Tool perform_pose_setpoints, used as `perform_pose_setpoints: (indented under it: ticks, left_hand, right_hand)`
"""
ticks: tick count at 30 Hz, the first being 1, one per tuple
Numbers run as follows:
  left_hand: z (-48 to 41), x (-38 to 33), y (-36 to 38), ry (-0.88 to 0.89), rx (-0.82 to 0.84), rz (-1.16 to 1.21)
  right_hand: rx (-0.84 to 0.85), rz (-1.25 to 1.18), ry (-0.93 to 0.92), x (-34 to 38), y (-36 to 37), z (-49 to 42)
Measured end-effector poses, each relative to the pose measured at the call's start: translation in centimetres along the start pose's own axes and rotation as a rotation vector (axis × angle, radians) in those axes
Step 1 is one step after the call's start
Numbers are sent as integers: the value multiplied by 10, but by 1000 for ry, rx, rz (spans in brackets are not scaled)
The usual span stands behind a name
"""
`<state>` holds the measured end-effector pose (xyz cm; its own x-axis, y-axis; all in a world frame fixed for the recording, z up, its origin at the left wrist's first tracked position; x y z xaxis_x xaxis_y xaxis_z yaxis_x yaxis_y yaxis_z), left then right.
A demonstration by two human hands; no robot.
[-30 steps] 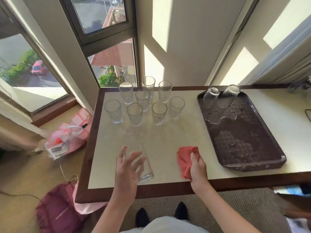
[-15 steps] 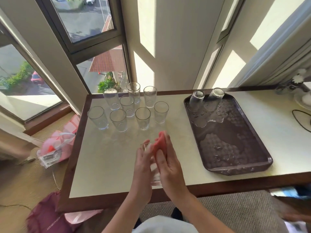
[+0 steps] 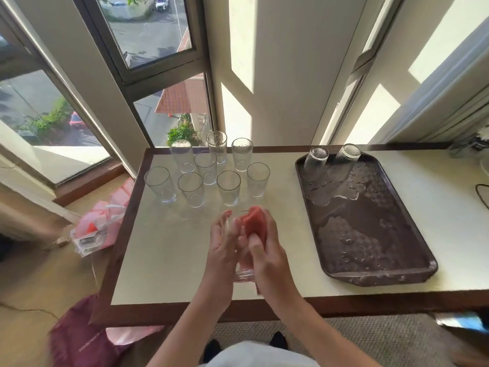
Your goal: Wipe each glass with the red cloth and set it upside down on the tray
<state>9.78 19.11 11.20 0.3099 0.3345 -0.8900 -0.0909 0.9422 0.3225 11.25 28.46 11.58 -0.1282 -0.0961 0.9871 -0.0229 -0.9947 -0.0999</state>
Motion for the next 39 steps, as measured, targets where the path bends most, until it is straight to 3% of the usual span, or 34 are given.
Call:
perform_pose_setpoints:
  ticks: [5,13,19,26,31,39]
  left_hand:
    - [9,-5,11,65,61,-14]
    - [11,-8,9,34,67,-13]
    - [16,-6,17,100,125,-29]
    - [2,-15,5,105,-4,7]
    - [15,-10,18,130,67,-82]
    - [17,-5,14,121,-61,-38]
  right_hand:
    - [-52,-239,62,25,-7,-16]
    - [-85,43,-125,12,-4,15]
    - [-73,-250,2,21,-13,-3]
    - [-56,4,-34,-1,5,23]
    - [-135,-347,130,14,-12,-4]
    - [-119,-60,-123,-2,5,27]
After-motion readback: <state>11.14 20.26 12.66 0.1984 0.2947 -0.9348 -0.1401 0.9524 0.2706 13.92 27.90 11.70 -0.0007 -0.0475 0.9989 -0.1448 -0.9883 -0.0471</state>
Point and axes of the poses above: each hand's wrist, its own z-axis away from the middle knuckle, its own y-axis out of the palm, x = y × z, the point moved 2 cm from there along -z, towards the middle knuckle, and after that the axes turned 1 degree about y, right-handed, at the moved point
